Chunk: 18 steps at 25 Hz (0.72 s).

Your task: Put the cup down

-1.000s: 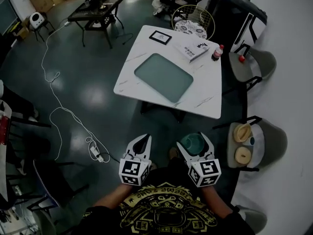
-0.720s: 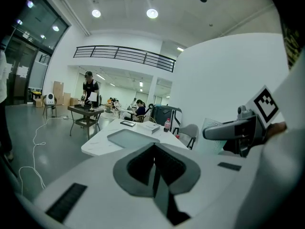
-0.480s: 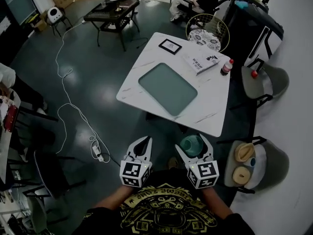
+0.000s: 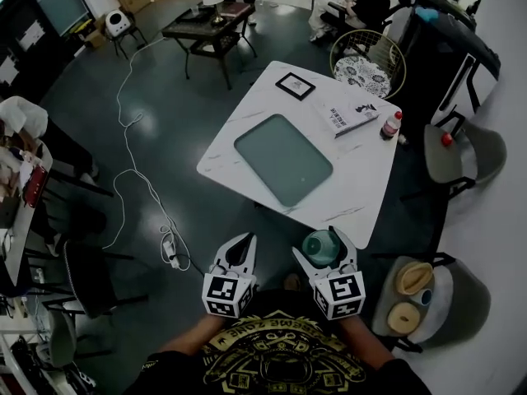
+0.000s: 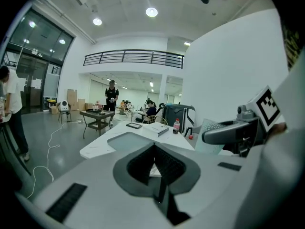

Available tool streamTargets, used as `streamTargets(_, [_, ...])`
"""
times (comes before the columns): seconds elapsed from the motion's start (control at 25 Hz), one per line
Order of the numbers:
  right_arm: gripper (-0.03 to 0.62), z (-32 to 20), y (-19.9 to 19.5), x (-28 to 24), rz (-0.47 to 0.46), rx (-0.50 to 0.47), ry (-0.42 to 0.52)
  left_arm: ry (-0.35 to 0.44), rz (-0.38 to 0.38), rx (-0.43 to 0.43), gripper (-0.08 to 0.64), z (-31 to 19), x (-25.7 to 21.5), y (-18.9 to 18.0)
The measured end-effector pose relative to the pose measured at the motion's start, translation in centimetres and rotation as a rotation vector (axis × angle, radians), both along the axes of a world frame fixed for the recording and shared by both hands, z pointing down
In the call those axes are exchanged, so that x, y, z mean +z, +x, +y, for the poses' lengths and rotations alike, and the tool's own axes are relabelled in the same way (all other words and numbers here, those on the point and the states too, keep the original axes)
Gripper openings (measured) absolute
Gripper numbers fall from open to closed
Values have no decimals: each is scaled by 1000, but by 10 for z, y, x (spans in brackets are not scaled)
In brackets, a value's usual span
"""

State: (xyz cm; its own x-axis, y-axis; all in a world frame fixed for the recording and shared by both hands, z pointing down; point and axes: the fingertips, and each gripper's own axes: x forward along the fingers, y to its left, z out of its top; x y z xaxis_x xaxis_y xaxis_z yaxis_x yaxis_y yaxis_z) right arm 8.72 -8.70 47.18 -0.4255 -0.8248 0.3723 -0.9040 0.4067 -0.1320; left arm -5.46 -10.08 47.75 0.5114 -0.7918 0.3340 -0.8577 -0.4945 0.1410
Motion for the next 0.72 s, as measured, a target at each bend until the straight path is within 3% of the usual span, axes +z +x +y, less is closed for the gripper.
streamTargets(0.36, [407, -15, 25, 8, -27, -73, 6, 0, -38, -53, 11, 1, 3, 29])
streamTargets(0.72, [407, -33, 26, 19, -34, -108, -14, -22, -60, -88, 11, -11, 12, 30])
